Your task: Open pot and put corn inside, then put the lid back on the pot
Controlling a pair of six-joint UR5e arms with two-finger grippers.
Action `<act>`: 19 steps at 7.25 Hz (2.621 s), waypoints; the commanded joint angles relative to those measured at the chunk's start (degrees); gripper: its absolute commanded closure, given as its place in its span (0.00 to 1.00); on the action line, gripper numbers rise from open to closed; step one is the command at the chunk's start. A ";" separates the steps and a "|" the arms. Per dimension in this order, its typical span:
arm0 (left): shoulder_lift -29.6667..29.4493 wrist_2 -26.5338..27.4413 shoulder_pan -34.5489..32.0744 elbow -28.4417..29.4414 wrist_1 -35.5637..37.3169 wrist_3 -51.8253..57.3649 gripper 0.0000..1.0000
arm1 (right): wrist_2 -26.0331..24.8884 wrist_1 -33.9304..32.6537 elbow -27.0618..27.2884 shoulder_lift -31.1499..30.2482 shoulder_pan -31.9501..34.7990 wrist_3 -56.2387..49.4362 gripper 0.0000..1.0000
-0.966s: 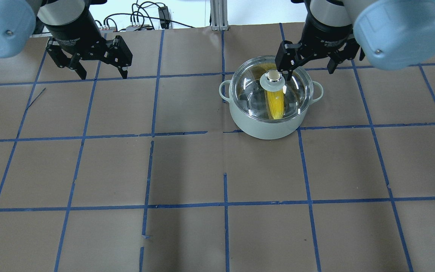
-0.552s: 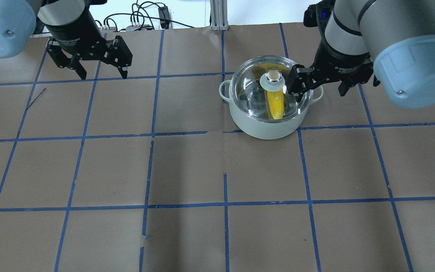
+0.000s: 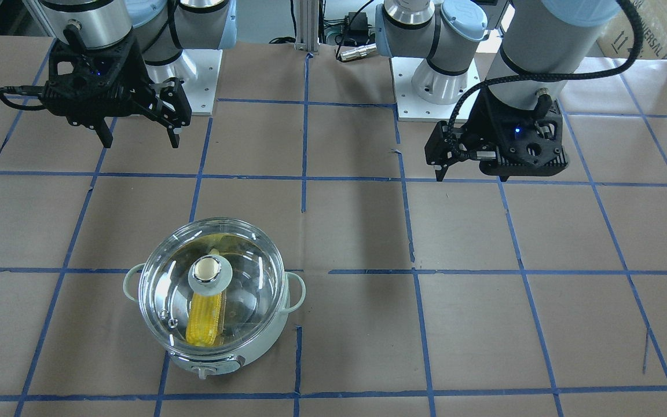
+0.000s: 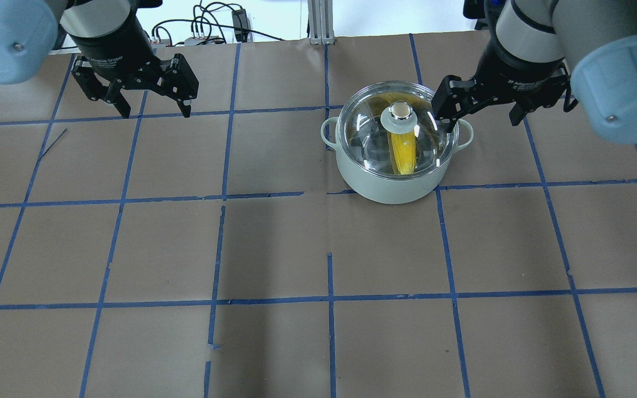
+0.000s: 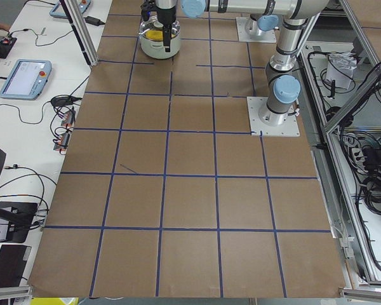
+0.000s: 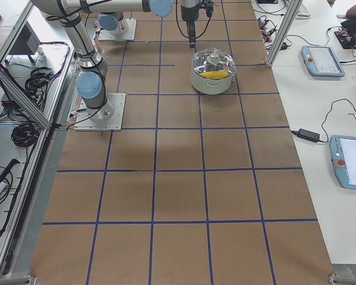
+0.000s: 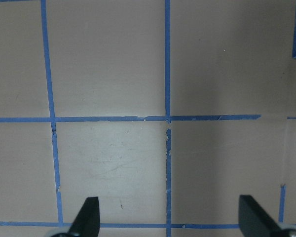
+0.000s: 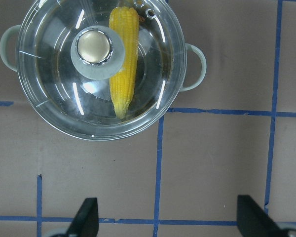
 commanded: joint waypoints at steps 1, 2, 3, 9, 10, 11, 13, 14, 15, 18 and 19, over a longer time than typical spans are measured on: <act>2.34 0.21 -1.21 -1.32 -0.83 -0.07 0.00 | 0.38 -0.05 -1.12 0.66 -0.07 -0.09 0.00; 3.05 0.38 -1.21 -2.19 -0.92 0.10 0.00 | 0.82 -1.09 -3.03 3.09 0.54 0.17 0.00; 3.92 0.56 -0.78 -3.07 -0.75 0.19 0.00 | 1.52 -1.28 -7.05 7.21 1.59 0.70 0.00; 4.29 0.65 -0.77 -3.26 -0.83 0.72 0.00 | 1.44 -10.94 -9.82 21.82 5.56 0.00 0.03; 4.20 0.82 -0.86 -3.26 -0.92 0.72 0.00 | 1.26 -11.82 -9.82 22.80 5.55 0.00 0.03; 3.15 0.56 -0.77 -1.69 -0.75 0.80 0.00 | 1.26 -11.91 -9.64 22.81 5.64 0.09 0.03; 3.84 0.65 -0.77 -2.20 -0.92 1.41 0.00 | 1.44 -12.96 -9.73 24.03 5.64 0.44 0.04; 3.76 0.65 -0.77 -1.94 -0.83 2.12 0.00 | 1.53 -14.36 -9.73 24.38 5.64 0.70 0.04; 3.67 0.65 -0.77 -1.85 -0.74 2.12 0.00 | 1.61 -14.37 -9.73 24.48 5.73 0.62 0.04; 4.19 0.38 -0.60 -3.16 -0.22 2.12 0.00 | 1.53 -14.29 -9.64 24.48 5.73 0.70 0.05; 4.20 0.03 -0.51 -3.00 -0.13 2.04 0.00 | 1.53 -14.37 -9.64 24.48 5.73 0.70 0.05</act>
